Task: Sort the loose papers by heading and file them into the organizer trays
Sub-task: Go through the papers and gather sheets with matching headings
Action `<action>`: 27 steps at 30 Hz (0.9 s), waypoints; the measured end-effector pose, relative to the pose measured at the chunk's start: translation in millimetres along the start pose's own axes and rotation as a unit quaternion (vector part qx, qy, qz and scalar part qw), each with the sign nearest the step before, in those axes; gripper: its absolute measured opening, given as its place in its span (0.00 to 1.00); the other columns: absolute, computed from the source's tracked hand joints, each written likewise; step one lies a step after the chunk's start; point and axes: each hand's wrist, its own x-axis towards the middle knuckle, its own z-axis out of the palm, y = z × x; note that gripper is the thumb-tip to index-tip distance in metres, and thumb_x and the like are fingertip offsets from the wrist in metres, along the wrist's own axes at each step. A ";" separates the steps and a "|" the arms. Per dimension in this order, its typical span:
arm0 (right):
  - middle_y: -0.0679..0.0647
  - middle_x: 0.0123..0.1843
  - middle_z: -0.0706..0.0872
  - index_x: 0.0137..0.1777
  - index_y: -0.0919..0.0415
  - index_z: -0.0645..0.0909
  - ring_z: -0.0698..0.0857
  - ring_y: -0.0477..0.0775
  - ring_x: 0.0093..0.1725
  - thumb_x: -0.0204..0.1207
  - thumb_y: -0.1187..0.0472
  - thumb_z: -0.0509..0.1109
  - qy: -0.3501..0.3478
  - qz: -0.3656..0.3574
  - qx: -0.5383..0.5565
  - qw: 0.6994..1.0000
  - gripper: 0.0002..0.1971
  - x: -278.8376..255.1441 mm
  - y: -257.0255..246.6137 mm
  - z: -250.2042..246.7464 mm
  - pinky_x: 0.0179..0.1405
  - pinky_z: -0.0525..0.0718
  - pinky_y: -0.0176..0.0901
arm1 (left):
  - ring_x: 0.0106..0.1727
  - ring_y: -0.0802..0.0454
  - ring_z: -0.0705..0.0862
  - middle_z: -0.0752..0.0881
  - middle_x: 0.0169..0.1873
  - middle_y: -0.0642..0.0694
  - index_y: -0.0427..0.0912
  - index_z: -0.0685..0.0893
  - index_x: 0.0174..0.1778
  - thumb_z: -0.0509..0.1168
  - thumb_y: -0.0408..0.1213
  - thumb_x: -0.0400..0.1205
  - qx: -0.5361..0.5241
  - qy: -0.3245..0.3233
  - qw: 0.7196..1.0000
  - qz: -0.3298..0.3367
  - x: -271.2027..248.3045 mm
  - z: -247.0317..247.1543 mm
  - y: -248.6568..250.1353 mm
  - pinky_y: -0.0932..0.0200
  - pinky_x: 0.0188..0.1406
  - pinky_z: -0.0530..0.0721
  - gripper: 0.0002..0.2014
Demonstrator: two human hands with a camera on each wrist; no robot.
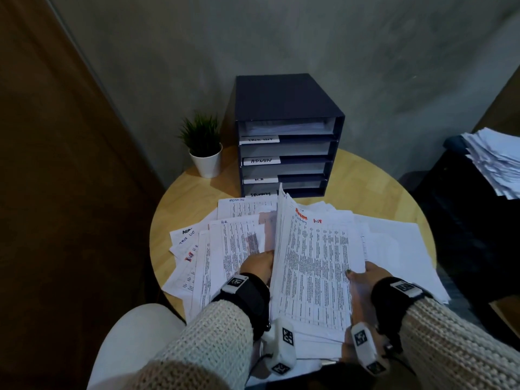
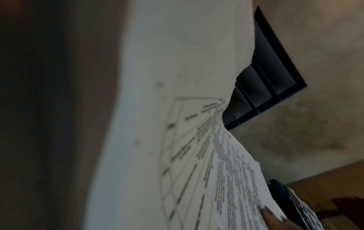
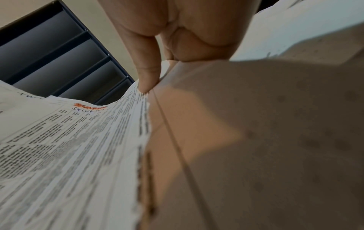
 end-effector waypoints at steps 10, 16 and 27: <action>0.57 0.81 0.66 0.81 0.63 0.62 0.69 0.60 0.79 0.80 0.47 0.65 -0.010 0.008 -0.015 1.000 0.34 -4.9 -9.6 -7.8 0.78 0.68 0.49 | 0.53 0.45 0.85 0.88 0.54 0.42 0.42 0.86 0.61 0.55 0.30 0.85 0.091 0.035 0.994 0.040 -0.3 -0.9 1.4 0.66 0.46 0.78 0.16; 0.59 0.77 0.73 0.77 0.66 0.68 0.73 0.60 0.76 0.80 0.52 0.67 0.007 0.009 -0.009 1.000 0.29 -3.8 -12.6 -13.3 0.76 0.70 0.48 | 0.40 0.47 0.85 0.88 0.42 0.46 0.49 0.89 0.51 0.54 0.28 0.83 0.106 0.097 0.983 0.113 -6.3 1.0 15.3 0.61 0.45 0.83 0.19; 0.59 0.85 0.56 0.83 0.67 0.51 0.61 0.59 0.83 0.84 0.46 0.59 -0.002 0.024 -0.074 0.997 0.36 -21.1 -20.3 -12.7 0.78 0.63 0.45 | 0.78 0.53 0.68 0.70 0.77 0.45 0.45 0.78 0.72 0.59 0.29 0.85 0.145 0.133 0.965 0.176 -5.7 -36.5 24.0 0.81 0.52 0.59 0.19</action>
